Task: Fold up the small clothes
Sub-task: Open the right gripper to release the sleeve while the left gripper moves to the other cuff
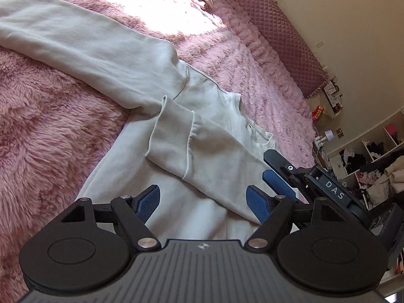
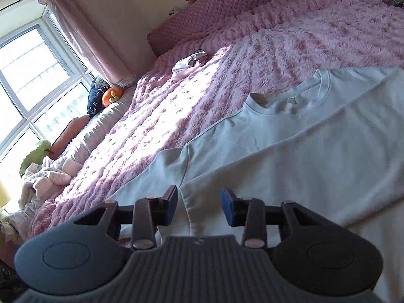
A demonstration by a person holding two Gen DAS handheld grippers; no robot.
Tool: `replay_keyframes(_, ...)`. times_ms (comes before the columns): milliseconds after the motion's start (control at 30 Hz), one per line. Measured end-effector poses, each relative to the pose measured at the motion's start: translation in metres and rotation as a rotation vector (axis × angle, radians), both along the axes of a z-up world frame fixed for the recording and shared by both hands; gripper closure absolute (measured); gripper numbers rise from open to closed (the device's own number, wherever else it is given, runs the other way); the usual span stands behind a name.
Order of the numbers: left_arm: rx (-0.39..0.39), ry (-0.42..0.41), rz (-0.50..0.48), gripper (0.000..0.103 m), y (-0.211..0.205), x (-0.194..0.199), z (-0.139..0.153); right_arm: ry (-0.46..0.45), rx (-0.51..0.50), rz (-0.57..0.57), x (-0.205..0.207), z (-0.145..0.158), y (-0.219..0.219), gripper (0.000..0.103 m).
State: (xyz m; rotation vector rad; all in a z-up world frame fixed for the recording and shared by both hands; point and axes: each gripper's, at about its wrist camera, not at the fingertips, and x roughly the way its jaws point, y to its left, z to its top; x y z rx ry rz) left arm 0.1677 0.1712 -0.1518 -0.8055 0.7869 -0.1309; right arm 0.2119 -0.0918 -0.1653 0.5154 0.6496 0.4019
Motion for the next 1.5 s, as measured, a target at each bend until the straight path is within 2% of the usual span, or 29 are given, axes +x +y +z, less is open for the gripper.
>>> replay_keyframes(67,0.001,0.000,0.001,0.013,-0.007,0.014,-0.006,-0.034,-0.097,-0.076,-0.004,0.008,-0.034,0.060)
replay_keyframes(167,0.034,0.023,0.044,0.013,-0.016,0.025,-0.019,-0.067,-0.323,-0.178,-0.009,0.013,-0.084,0.060)
replay_keyframes(267,0.043,0.041,0.083,0.013,-0.017,0.028,-0.027,-0.078,-0.524,-0.229,-0.010,0.009,-0.130,0.060)
replay_keyframes(400,0.061,0.056,0.093,0.013,-0.017,0.035,-0.034,-0.110,-0.814,-0.261,-0.016,-0.009,-0.159,0.056)
replay_keyframes(467,0.069,0.068,0.091,0.013,-0.017,0.035,-0.036,-0.142,-0.869,-0.292,-0.018,-0.014,-0.167,0.053)
replay_keyframes(500,0.074,0.070,0.088,0.013,-0.017,0.035,-0.036,-0.160,-0.871,-0.305,-0.018,-0.015,-0.170,0.047)
replay_keyframes(533,0.079,0.071,0.085,0.013,-0.018,0.035,-0.035,-0.178,-0.857,-0.304,-0.017,-0.015,-0.173,0.046)
replay_keyframes(733,0.101,0.080,0.086,0.014,-0.019,0.033,-0.027,-0.230,-0.735,-0.202,0.004,-0.021,-0.165,0.046)
replay_keyframes(900,0.084,-0.002,0.134,0.013,-0.021,0.023,-0.004,-0.131,-0.688,-0.180,0.021,-0.033,-0.159,0.046)
replay_keyframes(1000,0.114,-0.084,0.113,0.012,-0.027,0.027,0.007,-0.068,-0.694,-0.193,0.023,-0.045,-0.159,0.046)
replay_keyframes(1033,0.121,-0.083,0.092,0.011,-0.030,0.032,0.006,-0.055,-0.698,-0.196,0.023,-0.048,-0.159,0.046)
replay_keyframes(1167,0.123,0.019,0.061,0.012,-0.032,0.051,-0.021,-0.014,-0.707,-0.196,0.020,-0.059,-0.163,0.046)
replay_keyframes(1233,0.106,0.028,0.054,0.013,-0.029,0.051,-0.033,0.000,-0.721,-0.192,0.020,-0.060,-0.162,0.045)
replay_keyframes(1367,0.081,0.004,0.034,0.014,-0.020,0.044,-0.027,0.022,-0.741,-0.210,0.021,-0.049,-0.155,0.045)
replay_keyframes(1433,0.078,-0.027,0.049,0.014,-0.008,0.032,-0.014,-0.026,-0.709,-0.209,0.017,-0.031,-0.143,0.045)
replay_keyframes(1500,0.070,-0.062,0.105,0.014,0.013,0.012,-0.001,-0.079,-0.682,-0.179,0.016,-0.014,-0.122,0.044)
